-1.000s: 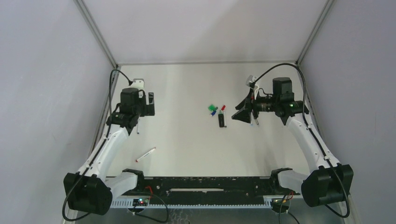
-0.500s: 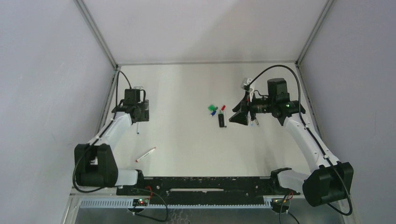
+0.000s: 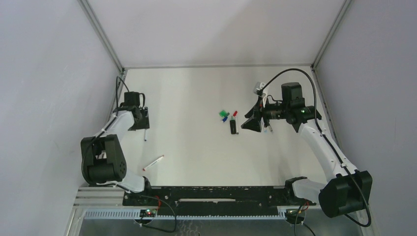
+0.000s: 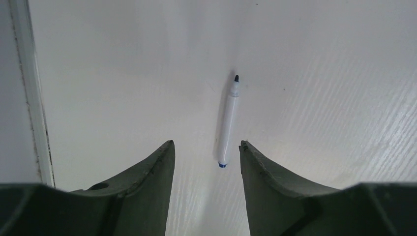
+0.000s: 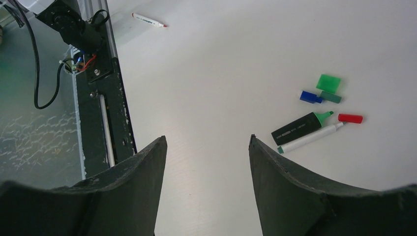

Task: Insert the pens into the pen caps
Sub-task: Pick up the pen from the center of the board.

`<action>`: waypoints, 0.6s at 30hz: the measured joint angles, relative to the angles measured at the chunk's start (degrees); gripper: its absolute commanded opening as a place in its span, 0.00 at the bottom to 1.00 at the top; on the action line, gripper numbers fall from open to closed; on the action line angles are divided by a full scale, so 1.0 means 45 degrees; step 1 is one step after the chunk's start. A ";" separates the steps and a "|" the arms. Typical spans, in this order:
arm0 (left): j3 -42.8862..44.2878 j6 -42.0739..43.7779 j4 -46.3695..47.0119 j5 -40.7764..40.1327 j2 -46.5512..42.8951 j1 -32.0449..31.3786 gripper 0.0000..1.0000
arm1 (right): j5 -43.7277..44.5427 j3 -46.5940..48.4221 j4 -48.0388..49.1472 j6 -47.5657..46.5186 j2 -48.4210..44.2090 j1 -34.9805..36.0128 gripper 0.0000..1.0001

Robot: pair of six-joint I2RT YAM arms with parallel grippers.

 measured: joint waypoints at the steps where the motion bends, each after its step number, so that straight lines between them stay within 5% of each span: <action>1: 0.0053 0.0000 -0.0010 0.0117 0.0112 0.0121 0.53 | 0.0000 0.0000 0.0000 -0.0005 0.0000 0.0005 0.69; 18: 0.0724 -0.0005 -0.0855 0.1263 0.2191 0.0486 0.38 | 0.0146 0.0000 -0.0019 -0.0083 0.0000 0.0393 0.69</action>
